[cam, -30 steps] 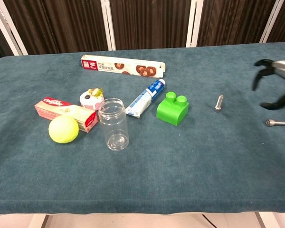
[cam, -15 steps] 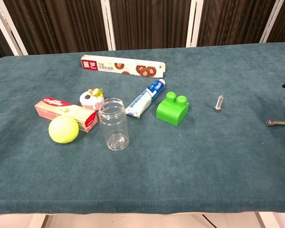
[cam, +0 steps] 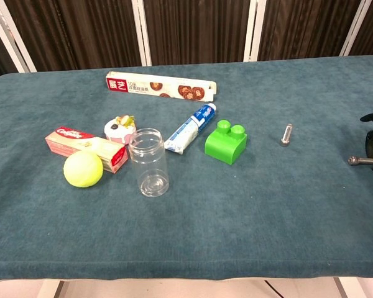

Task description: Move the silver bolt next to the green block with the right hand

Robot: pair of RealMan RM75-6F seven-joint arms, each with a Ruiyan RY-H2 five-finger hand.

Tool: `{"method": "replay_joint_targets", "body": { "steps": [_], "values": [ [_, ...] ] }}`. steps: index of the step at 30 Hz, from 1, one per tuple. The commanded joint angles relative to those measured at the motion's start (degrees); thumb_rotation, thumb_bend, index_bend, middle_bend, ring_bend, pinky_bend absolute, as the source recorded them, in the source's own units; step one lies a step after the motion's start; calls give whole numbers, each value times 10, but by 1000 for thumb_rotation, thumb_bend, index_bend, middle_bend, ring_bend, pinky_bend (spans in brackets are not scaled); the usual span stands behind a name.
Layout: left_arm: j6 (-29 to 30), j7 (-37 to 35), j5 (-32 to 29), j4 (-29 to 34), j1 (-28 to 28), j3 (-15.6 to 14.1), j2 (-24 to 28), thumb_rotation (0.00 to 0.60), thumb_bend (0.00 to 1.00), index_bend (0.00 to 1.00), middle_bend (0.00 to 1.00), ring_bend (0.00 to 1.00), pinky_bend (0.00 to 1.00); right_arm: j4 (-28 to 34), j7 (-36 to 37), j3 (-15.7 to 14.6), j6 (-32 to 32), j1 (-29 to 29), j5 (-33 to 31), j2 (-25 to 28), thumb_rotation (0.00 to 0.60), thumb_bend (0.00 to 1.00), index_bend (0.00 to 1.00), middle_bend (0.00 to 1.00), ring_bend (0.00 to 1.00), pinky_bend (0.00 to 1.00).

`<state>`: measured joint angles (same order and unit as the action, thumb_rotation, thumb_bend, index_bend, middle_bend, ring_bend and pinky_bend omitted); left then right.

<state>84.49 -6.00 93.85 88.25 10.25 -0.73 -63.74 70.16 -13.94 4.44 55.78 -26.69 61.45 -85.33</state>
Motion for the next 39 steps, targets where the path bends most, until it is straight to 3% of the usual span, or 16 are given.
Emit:
{"method": "replay_joint_targets", "body": {
  "steps": [1, 20, 25, 39],
  "values": [
    [1, 0, 0, 0, 0, 0, 0, 600, 391, 0, 0, 0, 70, -4, -2, 2, -2, 0, -1, -3, 600, 261, 544, 0, 0, 0],
    [-2, 1, -1, 0, 1, 1, -1, 600, 391, 0, 0, 0, 70, 19, 10, 11, 8, 10, 19, 11, 600, 321, 595, 0, 0, 0],
    [-4, 3, 0, 0, 2, 0, -2, 600, 391, 0, 0, 0, 70, 60, 16, 22, 28, 8, 38, 28, 600, 321, 590, 0, 0, 0],
    [-3, 2, -1, -1, 1, 0, -2, 600, 391, 0, 0, 0, 70, 88, -14, 40, 19, -8, 13, 27, 600, 321, 586, 0, 0, 0]
  ]
}}
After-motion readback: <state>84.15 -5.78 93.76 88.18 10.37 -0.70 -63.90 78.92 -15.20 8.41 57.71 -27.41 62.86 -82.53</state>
